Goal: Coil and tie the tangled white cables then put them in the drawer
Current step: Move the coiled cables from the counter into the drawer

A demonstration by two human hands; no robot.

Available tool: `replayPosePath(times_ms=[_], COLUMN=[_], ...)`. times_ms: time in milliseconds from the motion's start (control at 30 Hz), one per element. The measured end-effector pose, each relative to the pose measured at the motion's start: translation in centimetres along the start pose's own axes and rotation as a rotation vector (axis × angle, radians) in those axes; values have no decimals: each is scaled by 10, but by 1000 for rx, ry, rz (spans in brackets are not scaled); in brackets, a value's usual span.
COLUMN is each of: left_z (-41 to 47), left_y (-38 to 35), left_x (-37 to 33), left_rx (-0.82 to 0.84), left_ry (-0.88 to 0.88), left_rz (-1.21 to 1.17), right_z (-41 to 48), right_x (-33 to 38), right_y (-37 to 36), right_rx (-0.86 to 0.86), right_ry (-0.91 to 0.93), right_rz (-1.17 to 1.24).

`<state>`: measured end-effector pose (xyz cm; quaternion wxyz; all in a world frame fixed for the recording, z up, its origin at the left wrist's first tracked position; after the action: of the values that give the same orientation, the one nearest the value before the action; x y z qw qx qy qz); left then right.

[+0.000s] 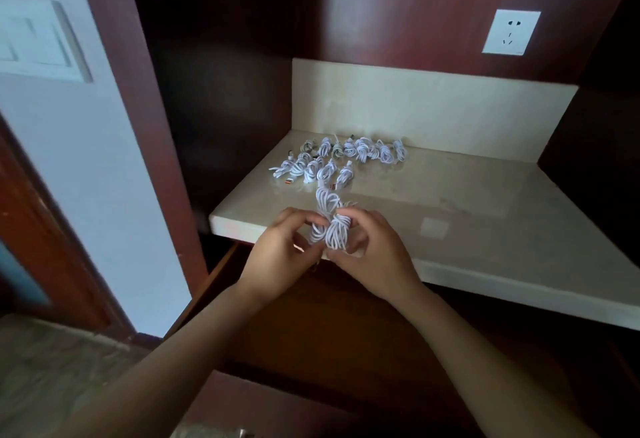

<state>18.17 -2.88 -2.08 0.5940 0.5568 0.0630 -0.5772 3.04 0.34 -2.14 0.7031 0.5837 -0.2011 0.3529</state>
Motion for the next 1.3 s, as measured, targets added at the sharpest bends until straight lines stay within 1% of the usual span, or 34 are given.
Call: replayPosePath(times_ms=[67, 167, 300, 400, 567, 800, 867, 1033, 1133, 1300], left_z=[-21, -47, -68, -74, -74, -61, -57, -46, -43, -45], left_y=[8, 14, 13, 8, -7, -27, -30, -33, -33, -31], left_x=[4, 17, 45, 58, 88, 132, 147, 169, 179, 196], left_rx=[9, 34, 129, 225, 379, 498, 521, 603, 604, 585], left_ry=[34, 90, 208, 285, 449, 614, 659, 694, 738, 781], left_rz=[-12, -20, 39, 126, 265, 271, 280, 368, 396, 510], right_z=[-7, -14, -17, -17, -9, 10, 16, 31, 38, 48], right_x=[12, 18, 15, 3, -23, -67, -78, -95, -102, -108], right_y=[-17, -44, -78, -102, -134, -174, -186, -206, -218, -233], right_rx=[33, 109, 228, 336, 443, 562, 576, 559, 569, 601], right_ry=[31, 23, -11, -77, -133, -219, -229, -229, -252, -253], right_rz=[-7, -34, -76, -117, -98, -25, 23, 145, 199, 240])
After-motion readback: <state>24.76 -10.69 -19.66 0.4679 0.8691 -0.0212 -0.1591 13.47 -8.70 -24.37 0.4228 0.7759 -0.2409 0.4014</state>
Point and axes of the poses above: each hand's wrist, its own z-axis towards the middle knuckle, its own y-axis out of the back of the hand, x = y × z, the point moved 9 cm from there along z, towards the middle knuckle, and after that the axes turned 15 degrees about x, right-handed, at the moved point
